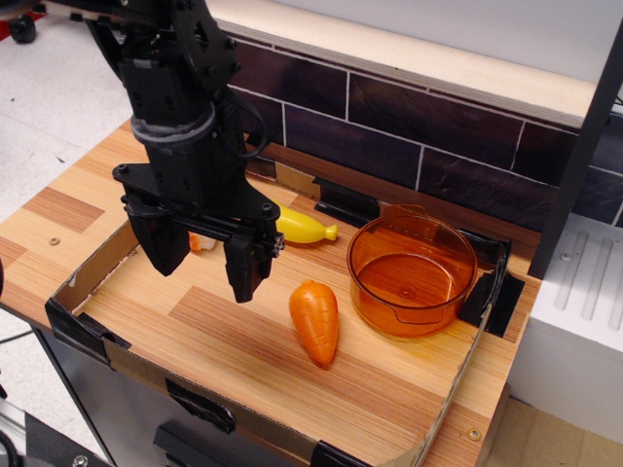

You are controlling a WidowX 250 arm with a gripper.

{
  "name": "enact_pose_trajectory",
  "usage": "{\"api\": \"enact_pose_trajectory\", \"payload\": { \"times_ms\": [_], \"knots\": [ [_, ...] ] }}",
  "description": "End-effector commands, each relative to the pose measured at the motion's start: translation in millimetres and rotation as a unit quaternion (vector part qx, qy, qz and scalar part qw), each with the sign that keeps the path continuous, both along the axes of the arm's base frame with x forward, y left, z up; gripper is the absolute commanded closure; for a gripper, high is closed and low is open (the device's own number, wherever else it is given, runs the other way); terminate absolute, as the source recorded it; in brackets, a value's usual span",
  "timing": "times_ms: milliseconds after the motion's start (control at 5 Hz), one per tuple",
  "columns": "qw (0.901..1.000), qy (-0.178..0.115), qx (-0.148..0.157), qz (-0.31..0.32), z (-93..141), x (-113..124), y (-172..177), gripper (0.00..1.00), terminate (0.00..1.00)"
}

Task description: Put sushi in pot

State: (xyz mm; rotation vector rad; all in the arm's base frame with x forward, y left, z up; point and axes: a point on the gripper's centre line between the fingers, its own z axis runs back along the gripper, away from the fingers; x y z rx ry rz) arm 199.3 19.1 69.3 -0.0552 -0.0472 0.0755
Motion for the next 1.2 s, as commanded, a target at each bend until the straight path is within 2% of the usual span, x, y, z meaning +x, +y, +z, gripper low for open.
{"api": "enact_pose_trajectory", "payload": {
  "times_ms": [0,200,400,600,1000],
  "knots": [
    [1.0,0.0,0.0,0.0,0,0,0,0.0,0.0],
    [0.9992,-0.022,-0.029,0.018,23,9,11,0.0,0.0],
    [0.9974,-0.025,-0.05,0.045,36,22,29,0.0,0.0],
    [0.9954,-0.014,-0.055,0.077,35,37,42,0.0,0.0],
    [0.9944,-0.014,-0.039,0.097,2,73,58,0.0,0.0]
  ]
}}
